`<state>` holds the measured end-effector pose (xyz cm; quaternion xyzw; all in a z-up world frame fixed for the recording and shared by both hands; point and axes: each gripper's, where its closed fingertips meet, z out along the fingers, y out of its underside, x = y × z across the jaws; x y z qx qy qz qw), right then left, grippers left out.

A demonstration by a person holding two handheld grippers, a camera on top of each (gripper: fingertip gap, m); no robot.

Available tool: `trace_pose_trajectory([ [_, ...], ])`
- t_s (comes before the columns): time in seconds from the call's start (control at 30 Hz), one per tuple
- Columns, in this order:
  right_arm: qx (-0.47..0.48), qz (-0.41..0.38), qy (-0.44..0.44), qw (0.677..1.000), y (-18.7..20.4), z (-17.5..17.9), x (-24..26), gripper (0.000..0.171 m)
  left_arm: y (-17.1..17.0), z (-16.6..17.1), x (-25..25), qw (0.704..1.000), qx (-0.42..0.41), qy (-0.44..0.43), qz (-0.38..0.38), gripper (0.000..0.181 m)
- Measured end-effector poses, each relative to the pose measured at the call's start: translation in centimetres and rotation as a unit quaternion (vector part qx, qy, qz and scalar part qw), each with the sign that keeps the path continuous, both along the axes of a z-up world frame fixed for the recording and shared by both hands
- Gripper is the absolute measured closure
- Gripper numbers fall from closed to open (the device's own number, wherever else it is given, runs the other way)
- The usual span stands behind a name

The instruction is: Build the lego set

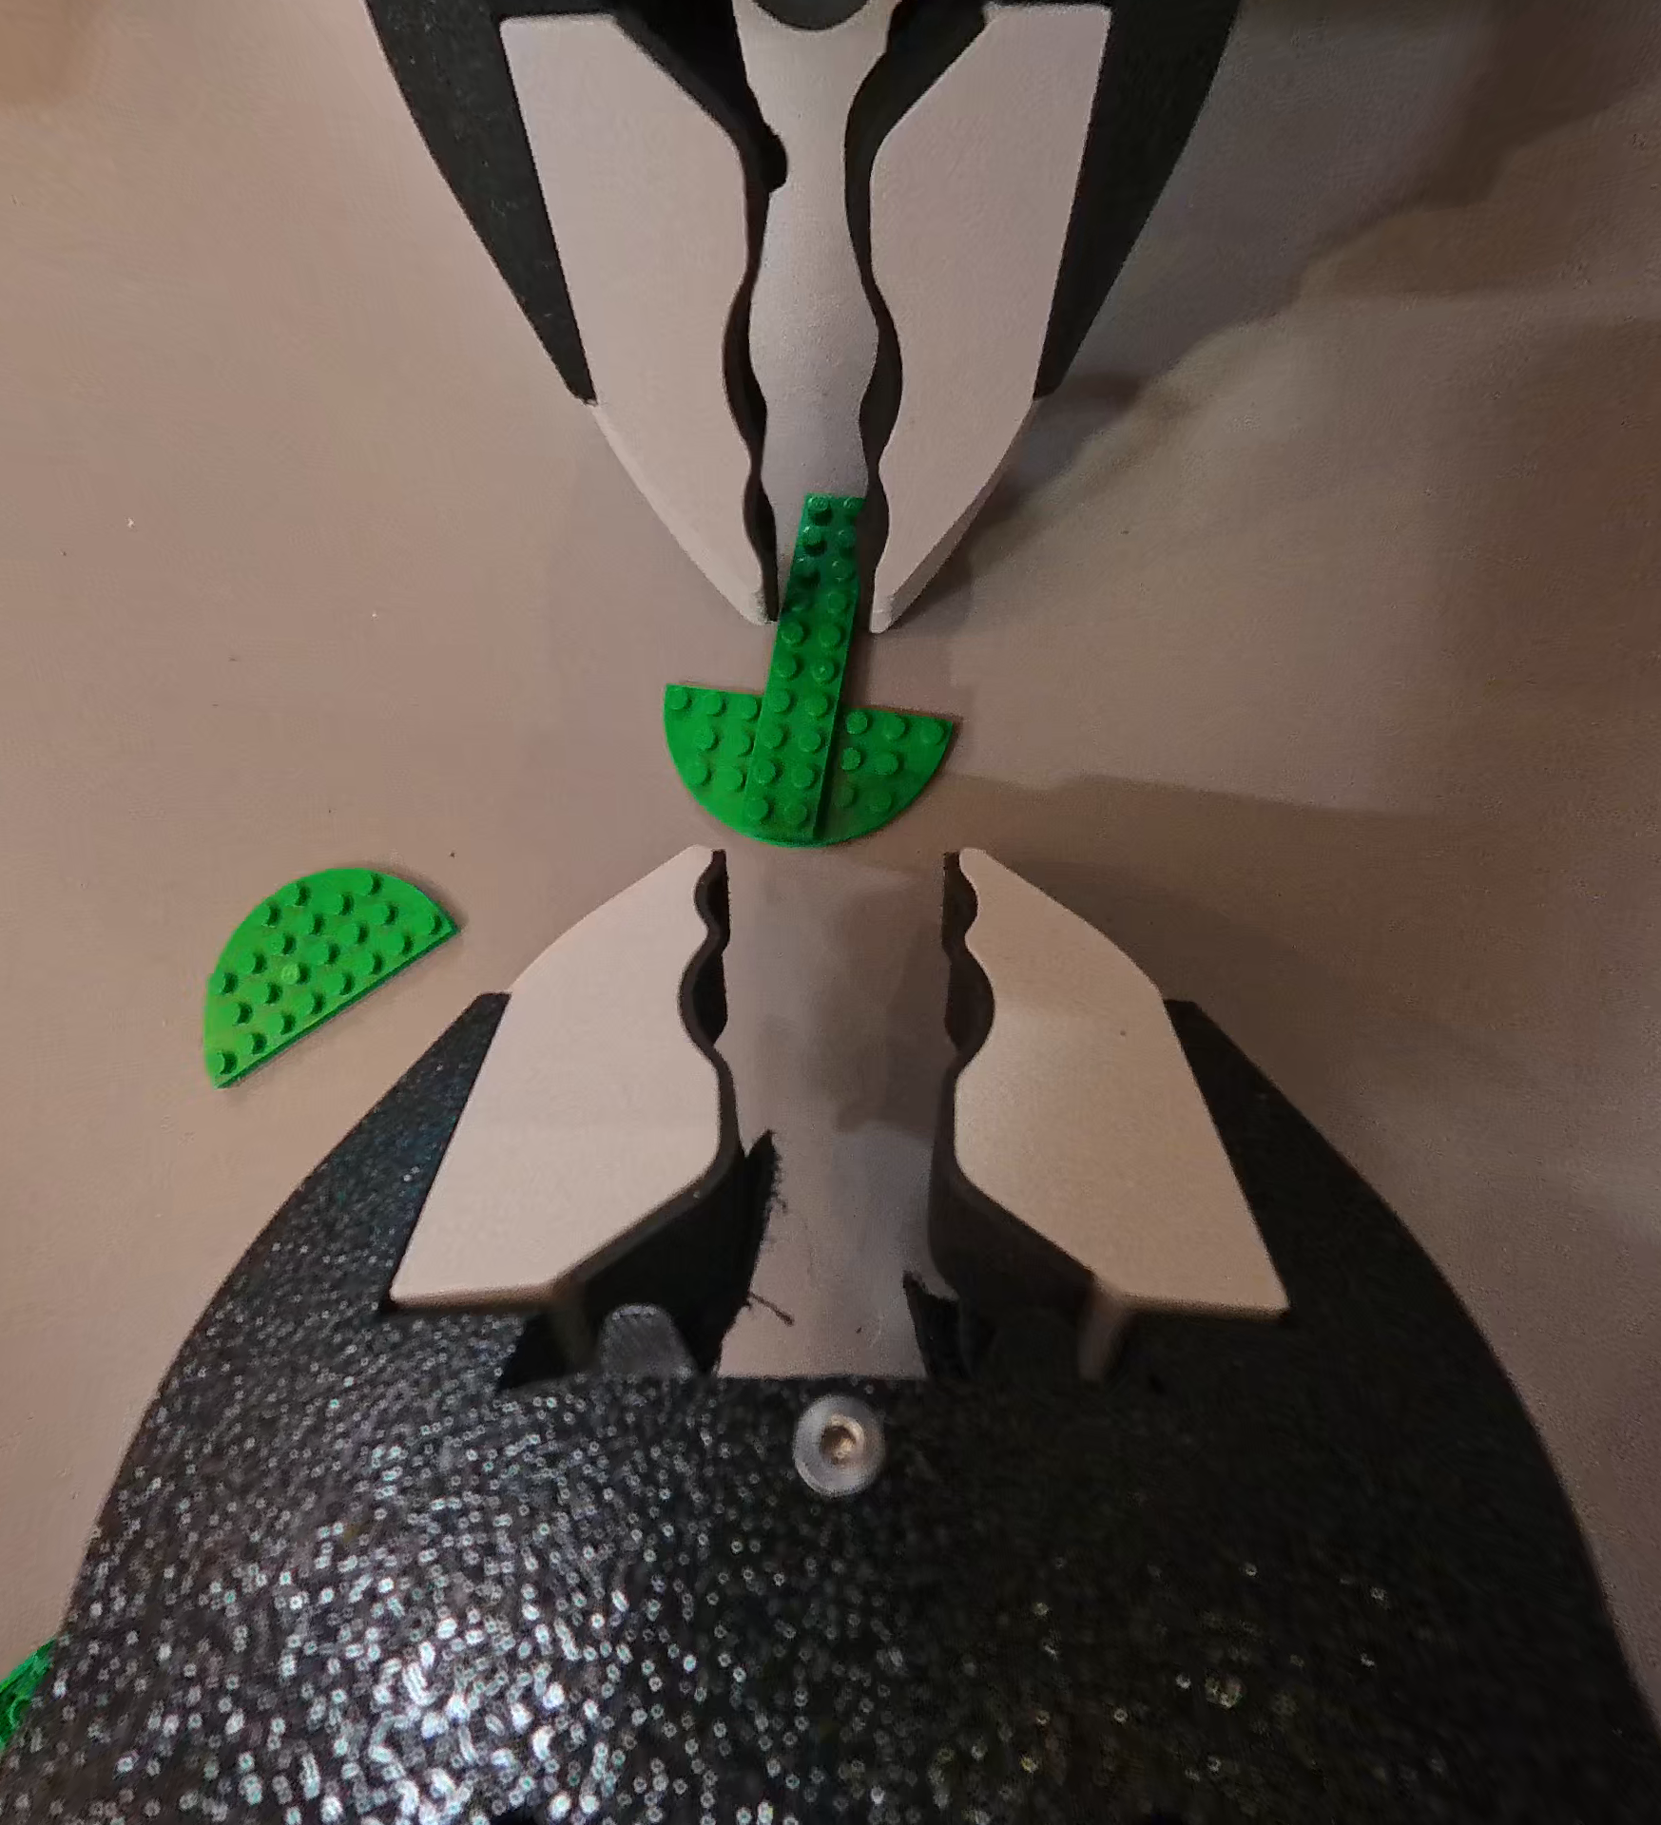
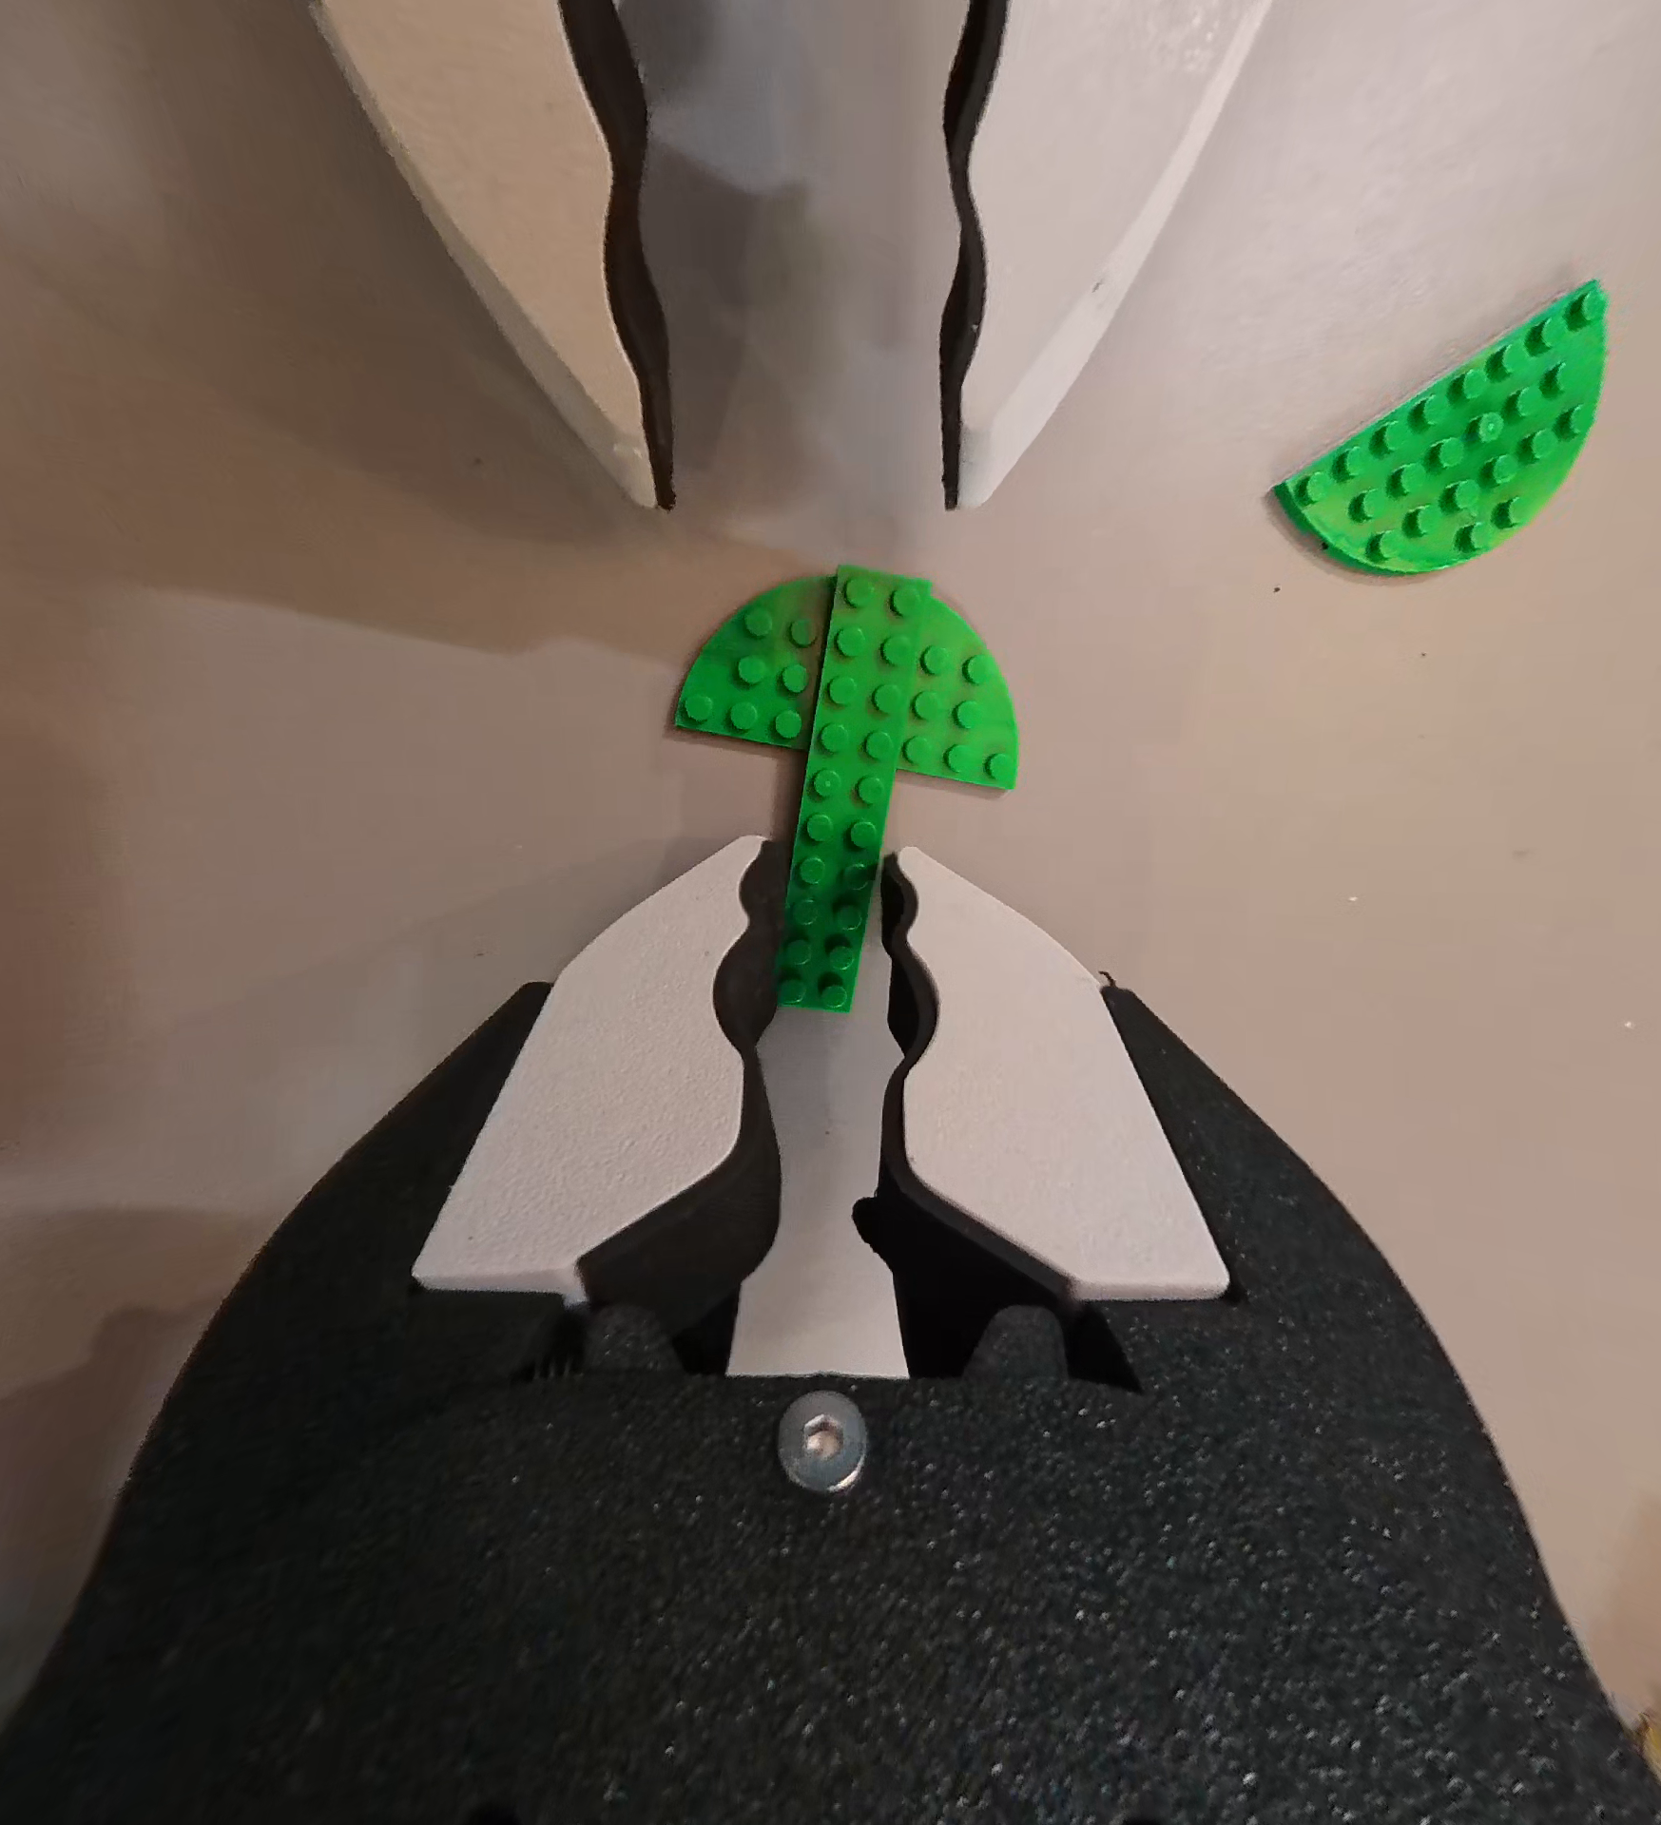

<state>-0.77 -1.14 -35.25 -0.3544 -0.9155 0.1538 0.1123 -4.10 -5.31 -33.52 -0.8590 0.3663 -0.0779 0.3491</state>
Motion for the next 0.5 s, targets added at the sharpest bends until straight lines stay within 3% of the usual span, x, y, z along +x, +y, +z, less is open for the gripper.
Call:
trace_pose_trajectory([
  [0.1,-0.009,-0.004,0.002,1.0,0.0,0.0,0.1,0.148,0.0,0.0,0.1,1.0,0.002,-0.003,-0.003,0.14],
  [0.5,-0.143,-0.081,0.094,0.982,-0.5,1.9,-1.1,0.102,0.4,0.5,-0.3,0.999,0.024,-0.02,0.015,0.106],
])
